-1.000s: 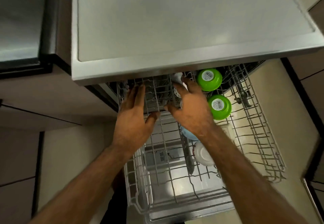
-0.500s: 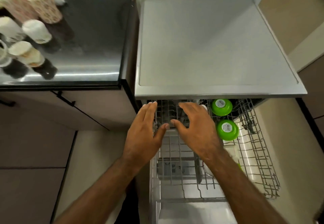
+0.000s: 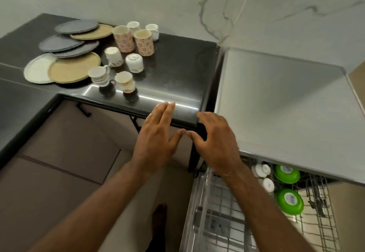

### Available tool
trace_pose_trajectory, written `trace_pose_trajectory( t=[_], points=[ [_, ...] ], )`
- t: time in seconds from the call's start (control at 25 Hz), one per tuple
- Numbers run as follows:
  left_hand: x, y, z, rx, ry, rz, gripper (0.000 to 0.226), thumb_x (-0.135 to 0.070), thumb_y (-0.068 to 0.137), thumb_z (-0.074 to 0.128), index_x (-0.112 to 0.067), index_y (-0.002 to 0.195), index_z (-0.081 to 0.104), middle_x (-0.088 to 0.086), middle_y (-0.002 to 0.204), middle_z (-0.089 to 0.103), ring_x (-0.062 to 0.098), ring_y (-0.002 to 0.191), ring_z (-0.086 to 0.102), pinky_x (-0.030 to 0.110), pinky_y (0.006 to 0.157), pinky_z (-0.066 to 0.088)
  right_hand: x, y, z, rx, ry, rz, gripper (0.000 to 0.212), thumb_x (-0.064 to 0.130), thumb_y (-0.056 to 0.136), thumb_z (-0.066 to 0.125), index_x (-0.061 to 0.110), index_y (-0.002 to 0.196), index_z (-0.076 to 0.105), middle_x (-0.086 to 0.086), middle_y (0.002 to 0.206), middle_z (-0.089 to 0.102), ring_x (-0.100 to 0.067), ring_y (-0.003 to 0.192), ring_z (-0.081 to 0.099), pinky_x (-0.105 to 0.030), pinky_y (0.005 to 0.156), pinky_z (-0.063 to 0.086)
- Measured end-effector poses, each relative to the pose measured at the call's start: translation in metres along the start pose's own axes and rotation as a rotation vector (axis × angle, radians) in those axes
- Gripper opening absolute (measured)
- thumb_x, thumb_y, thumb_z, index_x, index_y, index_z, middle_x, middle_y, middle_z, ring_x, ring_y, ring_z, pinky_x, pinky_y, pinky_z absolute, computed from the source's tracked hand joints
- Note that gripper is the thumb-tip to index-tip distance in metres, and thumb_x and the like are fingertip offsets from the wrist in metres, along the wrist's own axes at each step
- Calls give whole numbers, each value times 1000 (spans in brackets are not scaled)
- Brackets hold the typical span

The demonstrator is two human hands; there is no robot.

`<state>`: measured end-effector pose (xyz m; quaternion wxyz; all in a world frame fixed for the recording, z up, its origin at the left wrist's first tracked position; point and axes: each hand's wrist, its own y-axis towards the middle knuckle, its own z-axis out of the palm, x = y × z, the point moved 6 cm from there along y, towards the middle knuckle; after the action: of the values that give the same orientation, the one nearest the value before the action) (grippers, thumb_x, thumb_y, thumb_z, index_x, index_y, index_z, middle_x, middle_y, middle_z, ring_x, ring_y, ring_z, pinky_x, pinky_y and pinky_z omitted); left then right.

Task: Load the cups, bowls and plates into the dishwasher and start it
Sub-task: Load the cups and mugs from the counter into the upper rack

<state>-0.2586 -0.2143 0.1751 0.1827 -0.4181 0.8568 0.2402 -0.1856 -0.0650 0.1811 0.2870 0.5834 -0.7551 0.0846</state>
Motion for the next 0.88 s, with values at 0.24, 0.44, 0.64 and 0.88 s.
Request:
trace_pose_trajectory(
  t=[0.24,0.44,0.64,0.88],
  points=[
    [96,35,-58,-93,80,-128,82,-50,94,63,-19,160,26,6,165,29,20,153,23,45,123,29,67,77,48,29,24,-90,62,43,88,74,18,141,55,0,138,60,-18,128,51,-29,105,40],
    [169,68,-81,-97,95,-197,82,-49,94,63,-19,160,25,5,165,28,19,154,20,43,124,25,106,129,102,88,21,-100,68,45,88,72,18,146,49,-1,141,57,-17,132,48,-26,112,31],
    [240,105,-88,-106,67,-308,87,-45,91,69,-19,160,24,7,165,29,20,153,22,46,123,28,124,182,156,182,118,-12,80,48,88,71,21,154,35,2,155,44,-13,143,38,-25,113,27],
    [316,138,-80,-236,-166,-645,117,-42,76,87,-15,162,12,10,164,26,26,152,24,43,121,28,120,237,220,217,310,239,94,39,75,87,24,151,34,4,149,47,-14,139,41,-27,112,33]
  ],
)
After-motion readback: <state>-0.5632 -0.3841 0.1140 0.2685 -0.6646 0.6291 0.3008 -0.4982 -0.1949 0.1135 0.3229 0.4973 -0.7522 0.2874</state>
